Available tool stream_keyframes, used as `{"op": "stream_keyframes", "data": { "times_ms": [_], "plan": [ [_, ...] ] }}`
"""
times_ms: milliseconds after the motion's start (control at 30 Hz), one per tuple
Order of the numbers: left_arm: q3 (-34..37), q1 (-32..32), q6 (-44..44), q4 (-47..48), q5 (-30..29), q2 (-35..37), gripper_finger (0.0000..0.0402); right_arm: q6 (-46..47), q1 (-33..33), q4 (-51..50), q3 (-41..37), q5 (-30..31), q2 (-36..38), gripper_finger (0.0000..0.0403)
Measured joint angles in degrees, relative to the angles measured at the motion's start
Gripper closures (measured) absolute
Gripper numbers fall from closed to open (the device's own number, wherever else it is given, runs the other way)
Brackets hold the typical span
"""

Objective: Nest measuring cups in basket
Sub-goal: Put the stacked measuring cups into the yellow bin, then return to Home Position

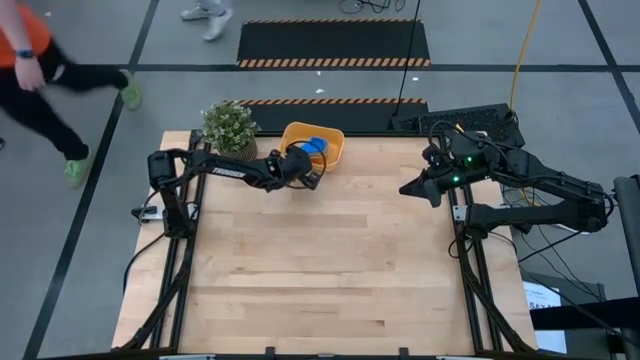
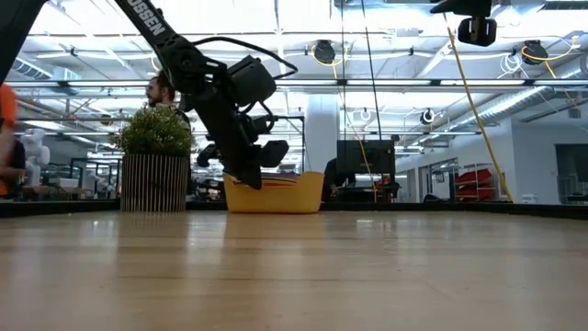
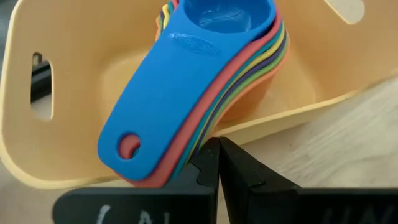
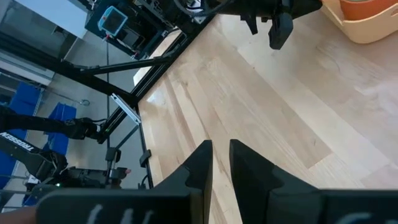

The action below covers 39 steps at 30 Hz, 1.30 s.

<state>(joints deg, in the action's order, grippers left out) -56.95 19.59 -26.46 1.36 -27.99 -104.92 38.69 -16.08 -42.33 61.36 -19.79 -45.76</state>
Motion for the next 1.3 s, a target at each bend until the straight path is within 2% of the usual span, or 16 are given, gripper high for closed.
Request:
{"op": "stream_keyframes", "data": {
  "times_ms": [267, 533, 800, 1067, 1300],
  "plan": [
    [-0.02, 0.50, -4.84, -0.38, 0.18, 0.21, 0.0387, -0.41, 0.00, 0.03, 0.00, -0.04, -0.02, 0.0358],
    [-0.02, 0.75, -5.57, 0.09, 0.01, 4.54, 0.0387, -0.81, 0.00, 0.04, 0.00, -0.06, -0.02, 0.0358],
    [-0.05, 0.47, -9.69, 4.07, 6.12, 8.35, 0.0387, -1.04, 0.00, 0.07, 0.00, -0.06, -0.02, 0.0358],
    [-0.02, 0.39, -28.34, 14.63, 13.63, 8.24, 0.0387, -0.85, 0.00, 0.05, 0.01, -1.84, 0.00, 0.0358],
    [0.00, -2.39, -32.86, 15.97, 20.47, 8.24, 0.0387, -2.20, 0.00, 0.03, 0.00, -2.98, 0.00, 0.0358]
  ]
}}
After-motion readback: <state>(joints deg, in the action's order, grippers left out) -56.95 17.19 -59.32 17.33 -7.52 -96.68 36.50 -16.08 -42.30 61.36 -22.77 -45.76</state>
